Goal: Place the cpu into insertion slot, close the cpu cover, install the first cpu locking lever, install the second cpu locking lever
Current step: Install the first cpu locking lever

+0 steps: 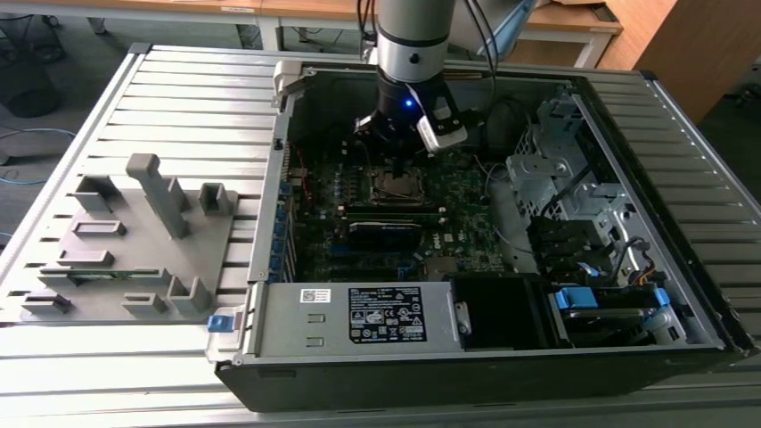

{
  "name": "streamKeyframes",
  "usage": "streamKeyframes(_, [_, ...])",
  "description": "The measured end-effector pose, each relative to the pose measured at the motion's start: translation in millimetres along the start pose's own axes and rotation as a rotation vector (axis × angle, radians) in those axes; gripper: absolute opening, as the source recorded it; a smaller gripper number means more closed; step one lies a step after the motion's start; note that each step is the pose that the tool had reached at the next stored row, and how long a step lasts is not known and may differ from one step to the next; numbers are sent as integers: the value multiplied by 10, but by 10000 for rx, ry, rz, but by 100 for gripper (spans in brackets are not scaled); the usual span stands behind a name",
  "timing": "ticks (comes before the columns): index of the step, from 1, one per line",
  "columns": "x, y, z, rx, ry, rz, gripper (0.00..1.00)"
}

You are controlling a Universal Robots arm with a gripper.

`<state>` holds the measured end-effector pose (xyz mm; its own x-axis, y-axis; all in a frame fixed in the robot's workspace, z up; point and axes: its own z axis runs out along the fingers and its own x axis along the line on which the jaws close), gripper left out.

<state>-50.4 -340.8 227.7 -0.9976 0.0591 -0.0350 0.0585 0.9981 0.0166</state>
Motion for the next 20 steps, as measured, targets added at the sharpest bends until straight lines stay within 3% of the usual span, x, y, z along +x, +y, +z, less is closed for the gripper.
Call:
streamKeyframes(11, [6,0,-32,2,2,-1,11])
streamKeyframes(20, [257,-15,-37,0,0,0,11])
